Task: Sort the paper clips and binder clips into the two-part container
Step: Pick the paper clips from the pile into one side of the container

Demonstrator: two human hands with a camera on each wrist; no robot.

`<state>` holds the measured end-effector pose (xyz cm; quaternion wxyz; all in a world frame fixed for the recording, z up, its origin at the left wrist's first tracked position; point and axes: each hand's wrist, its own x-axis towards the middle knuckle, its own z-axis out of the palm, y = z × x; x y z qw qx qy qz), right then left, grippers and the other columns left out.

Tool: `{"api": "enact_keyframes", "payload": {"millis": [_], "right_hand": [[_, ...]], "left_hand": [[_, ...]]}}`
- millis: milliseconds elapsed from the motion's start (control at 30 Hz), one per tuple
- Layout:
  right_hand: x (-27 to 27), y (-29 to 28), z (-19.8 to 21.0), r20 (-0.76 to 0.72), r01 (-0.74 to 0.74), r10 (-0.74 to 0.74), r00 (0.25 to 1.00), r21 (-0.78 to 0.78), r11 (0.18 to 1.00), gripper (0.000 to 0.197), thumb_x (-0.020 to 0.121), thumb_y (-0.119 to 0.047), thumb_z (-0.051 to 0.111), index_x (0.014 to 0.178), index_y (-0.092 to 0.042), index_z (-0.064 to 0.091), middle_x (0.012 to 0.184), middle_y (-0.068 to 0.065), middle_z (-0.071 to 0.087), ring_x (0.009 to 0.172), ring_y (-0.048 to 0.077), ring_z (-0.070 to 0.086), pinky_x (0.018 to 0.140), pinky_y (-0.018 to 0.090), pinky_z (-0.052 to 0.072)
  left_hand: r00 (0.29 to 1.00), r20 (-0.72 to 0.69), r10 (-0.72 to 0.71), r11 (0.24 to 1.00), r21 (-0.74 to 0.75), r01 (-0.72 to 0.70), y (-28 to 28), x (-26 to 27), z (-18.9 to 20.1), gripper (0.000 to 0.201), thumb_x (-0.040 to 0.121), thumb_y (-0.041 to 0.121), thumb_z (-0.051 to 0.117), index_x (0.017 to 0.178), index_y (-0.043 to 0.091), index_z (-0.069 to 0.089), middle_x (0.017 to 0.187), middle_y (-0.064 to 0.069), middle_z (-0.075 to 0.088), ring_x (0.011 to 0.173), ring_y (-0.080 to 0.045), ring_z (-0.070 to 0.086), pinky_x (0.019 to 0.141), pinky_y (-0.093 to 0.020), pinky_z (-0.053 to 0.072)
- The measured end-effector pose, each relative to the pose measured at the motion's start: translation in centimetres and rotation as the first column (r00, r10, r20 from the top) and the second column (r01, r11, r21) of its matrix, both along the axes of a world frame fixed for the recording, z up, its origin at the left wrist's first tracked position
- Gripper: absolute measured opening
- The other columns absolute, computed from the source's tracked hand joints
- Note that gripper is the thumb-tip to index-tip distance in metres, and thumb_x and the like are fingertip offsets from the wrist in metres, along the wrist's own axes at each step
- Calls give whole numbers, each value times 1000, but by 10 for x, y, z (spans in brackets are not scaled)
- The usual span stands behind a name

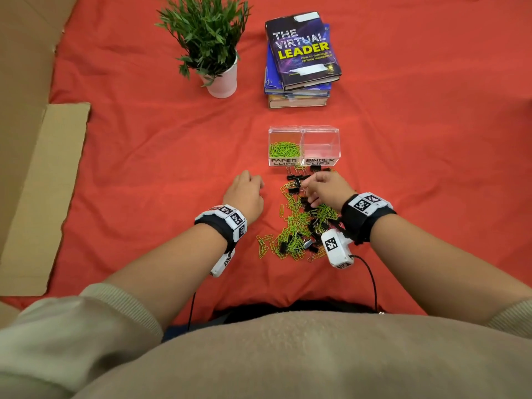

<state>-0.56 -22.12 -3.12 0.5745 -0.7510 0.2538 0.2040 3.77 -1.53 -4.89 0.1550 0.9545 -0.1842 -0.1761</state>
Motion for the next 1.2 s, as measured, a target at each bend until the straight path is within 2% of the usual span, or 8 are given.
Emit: {"api": "enact_keyframes", "payload": {"millis": [167, 267, 400, 567, 700, 767, 1000, 1200], "right_hand": [[-8, 3, -6, -48, -154, 148, 988, -173, 973, 13, 90, -21, 58, 86, -13, 67, 69, 2, 60, 57, 13, 53, 65, 32, 53], [-13, 8, -7, -15, -337, 366, 930, -428, 838, 15, 91, -22, 57, 90, -13, 69, 78, 0, 63, 64, 14, 56, 63, 28, 51], [-14, 1, -10, -97, -441, 474, 875, -562, 700, 18, 90, -11, 50, 95, -8, 67, 85, 2, 63, 75, 18, 59, 68, 30, 50], [-15, -12, -10, -84, -389, 432, 898, -610, 691, 13, 87, -9, 51, 90, -9, 64, 97, 5, 65, 83, 21, 62, 76, 37, 55], [-16, -1, -7, -18, -461, 564, 826, -598, 656, 8, 83, -15, 62, 91, -12, 63, 84, -6, 50, 78, 14, 52, 70, 27, 43], [-18, 7, -9, -49, -547, 655, 754, -599, 585, 13, 81, -19, 64, 92, -13, 63, 86, -4, 52, 82, 16, 53, 72, 27, 44], [-28, 10, -16, -210, -656, 758, 618, -670, 348, 33, 81, -22, 64, 112, -10, 59, 113, 8, 52, 106, 25, 54, 88, 39, 51], [-35, 10, -20, -211, -641, 775, 596, -706, 301, 26, 90, -21, 52, 110, -4, 56, 112, 13, 53, 106, 30, 54, 83, 38, 48]], "left_hand": [[909, -53, -413, 910, 20, 415, -23, -17, -5, 25, 87, 5, 50, 107, 15, 64, 108, -5, 54, 109, -25, 48, 89, -42, 46], [885, -50, -462, 884, 54, 464, -29, -21, -12, 28, 86, 1, 52, 108, 14, 65, 107, -5, 55, 106, -25, 49, 87, -41, 47], [874, 15, -485, 864, 164, 477, -27, -19, -15, 23, 84, -2, 55, 104, 9, 58, 107, -8, 50, 103, -26, 46, 80, -37, 44], [918, -89, -387, 914, 97, 394, -23, -17, -11, 17, 91, 5, 46, 107, 5, 51, 110, -14, 53, 103, -31, 51, 87, -42, 45], [947, -267, -179, 983, -83, 162, -21, -23, 0, 19, 91, 6, 39, 109, 9, 44, 87, -14, 60, 76, -32, 58, 64, -33, 43], [940, -306, -149, 988, -81, 130, -22, -28, 4, 22, 92, 6, 36, 113, 10, 42, 85, -14, 60, 73, -30, 57, 64, -32, 40], [957, -211, -200, 974, 64, 217, -37, -49, -1, 32, 91, 32, 48, 110, 6, 43, 107, -13, 66, 93, -35, 64, 72, -39, 52], [968, -152, -200, 964, 145, 223, -49, -60, -2, 43, 90, 40, 56, 111, 4, 46, 110, -18, 62, 102, -37, 60, 73, -39, 47]]}}
